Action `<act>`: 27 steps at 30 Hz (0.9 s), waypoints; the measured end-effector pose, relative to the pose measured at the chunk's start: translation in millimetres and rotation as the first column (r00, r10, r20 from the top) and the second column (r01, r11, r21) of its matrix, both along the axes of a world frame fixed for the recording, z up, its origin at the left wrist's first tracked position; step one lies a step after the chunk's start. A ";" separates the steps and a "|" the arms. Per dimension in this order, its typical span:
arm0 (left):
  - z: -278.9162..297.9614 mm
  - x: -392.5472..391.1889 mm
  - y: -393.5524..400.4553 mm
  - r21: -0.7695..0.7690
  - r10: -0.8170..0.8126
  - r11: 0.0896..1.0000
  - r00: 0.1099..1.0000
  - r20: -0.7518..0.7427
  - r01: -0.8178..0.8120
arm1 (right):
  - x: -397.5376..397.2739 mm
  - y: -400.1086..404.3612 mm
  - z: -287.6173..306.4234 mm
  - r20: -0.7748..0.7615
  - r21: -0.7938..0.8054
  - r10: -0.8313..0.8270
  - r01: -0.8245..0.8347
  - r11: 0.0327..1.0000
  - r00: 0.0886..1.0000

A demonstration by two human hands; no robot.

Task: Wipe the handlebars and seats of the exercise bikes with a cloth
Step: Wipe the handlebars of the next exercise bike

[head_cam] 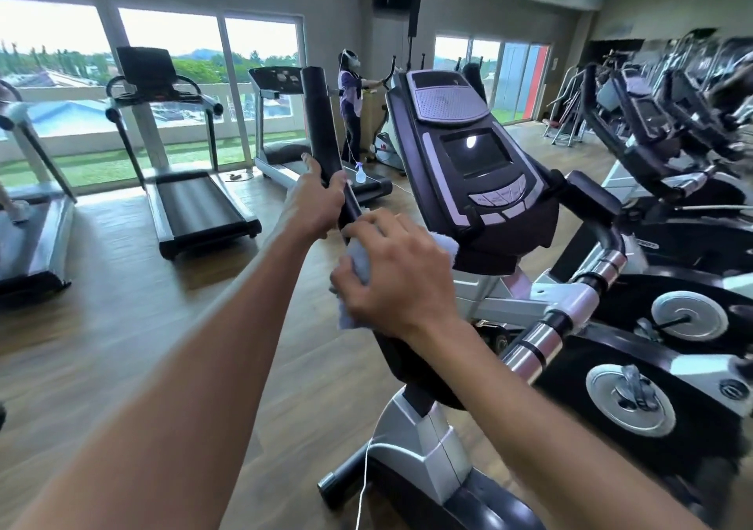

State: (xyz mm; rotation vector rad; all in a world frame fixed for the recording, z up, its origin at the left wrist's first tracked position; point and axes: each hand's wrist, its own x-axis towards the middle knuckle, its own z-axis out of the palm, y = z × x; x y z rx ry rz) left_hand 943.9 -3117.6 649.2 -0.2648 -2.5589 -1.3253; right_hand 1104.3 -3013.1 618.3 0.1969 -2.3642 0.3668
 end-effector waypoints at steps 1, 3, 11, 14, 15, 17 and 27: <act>1.3 -0.7 -0.8 -0.021 -0.001 1.000 1.000 0.003 0.001 | -0.4 -1.9 0.8 0.005 0.020 0.018 -0.018 1.000 1.000; 2.6 0.7 -1.9 -0.044 0.013 0.999 1.000 0.011 -0.013 | 20.0 2.8 -12.1 -0.008 0.067 0.114 -0.113 0.991 0.993; 9.9 67.6 3.0 -0.162 0.092 0.979 0.979 -0.181 -0.122 | 96.4 83.4 -71.5 -0.306 -0.260 0.079 -0.163 0.952 0.949; -6.8 115.1 16.7 0.035 -0.055 0.997 0.922 -0.383 0.074 | 113.9 98.8 -86.0 -0.265 -0.392 -0.055 -0.056 0.918 0.963; -12.8 125.3 23.6 0.048 -0.145 0.983 0.917 -0.372 0.175 | 113.3 93.5 -93.2 -0.183 -0.279 -0.017 -0.036 0.960 0.983; -24.8 133.0 37.0 0.012 -0.267 0.958 0.911 -0.313 0.285 | 103.3 80.3 -106.1 -0.031 0.047 -0.040 0.041 0.998 0.999; -35.9 141.9 51.0 0.097 -0.087 0.988 0.956 -0.279 0.118 | 87.4 67.5 -99.4 0.009 0.070 -0.219 0.218 0.973 0.976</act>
